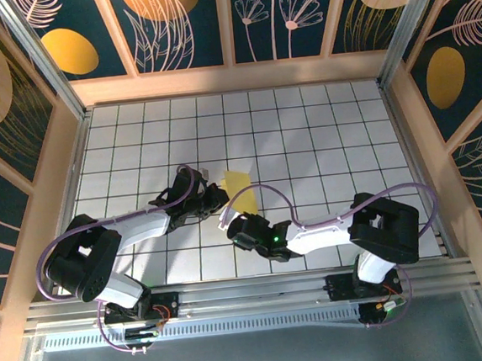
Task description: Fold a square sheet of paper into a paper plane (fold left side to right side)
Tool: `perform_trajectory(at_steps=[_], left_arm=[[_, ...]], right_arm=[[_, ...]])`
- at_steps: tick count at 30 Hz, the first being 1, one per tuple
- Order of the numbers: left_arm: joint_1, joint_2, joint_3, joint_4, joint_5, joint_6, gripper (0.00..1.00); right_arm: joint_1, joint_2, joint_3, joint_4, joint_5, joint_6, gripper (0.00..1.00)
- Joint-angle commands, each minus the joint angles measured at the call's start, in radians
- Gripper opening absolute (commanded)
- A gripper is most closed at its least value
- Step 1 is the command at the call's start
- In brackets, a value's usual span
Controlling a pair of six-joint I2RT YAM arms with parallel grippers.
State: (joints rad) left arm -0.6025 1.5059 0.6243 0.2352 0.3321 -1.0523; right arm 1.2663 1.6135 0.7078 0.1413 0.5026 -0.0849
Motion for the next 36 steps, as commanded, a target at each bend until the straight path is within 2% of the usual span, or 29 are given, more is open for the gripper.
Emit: perform_trajectory(at_steps=[1,6,7,11,13,16,20,25,30,36], left_arm=[[-0.003,-0.002,-0.001,-0.015,-0.015,-0.005,0.00],[0.000,-0.019,0.018,-0.078,-0.067,0.024,0.00],[0.003,-0.025,0.021,-0.092,-0.073,0.032,0.00],[0.028,-0.061,0.020,-0.134,-0.095,0.052,0.14],[0.044,-0.094,0.029,-0.187,-0.129,0.073,0.28],[0.057,-0.145,0.052,-0.264,-0.192,0.112,0.36],[0.058,-0.167,0.099,-0.302,-0.188,0.185,0.31],[0.056,-0.046,0.171,-0.290,-0.054,0.258,0.17],[0.050,0.118,0.235,-0.265,0.033,0.300,0.08],[0.024,0.283,0.308,-0.289,0.049,0.348,0.05]], right_arm=[[0.010,-0.041,0.006,-0.011,-0.009,0.017,0.20],[0.007,-0.054,0.001,-0.036,-0.059,0.044,0.00],[0.003,-0.055,0.002,-0.040,-0.077,0.053,0.00],[-0.028,-0.057,0.009,-0.058,-0.177,0.097,0.00],[-0.054,-0.061,0.013,-0.066,-0.240,0.128,0.00],[-0.096,-0.070,0.015,-0.065,-0.354,0.172,0.00],[-0.158,-0.080,0.009,-0.044,-0.494,0.227,0.00],[-0.226,-0.084,-0.002,-0.007,-0.657,0.284,0.00],[-0.258,-0.064,-0.006,0.020,-0.739,0.318,0.00],[-0.277,-0.046,-0.012,0.037,-0.780,0.338,0.00]])
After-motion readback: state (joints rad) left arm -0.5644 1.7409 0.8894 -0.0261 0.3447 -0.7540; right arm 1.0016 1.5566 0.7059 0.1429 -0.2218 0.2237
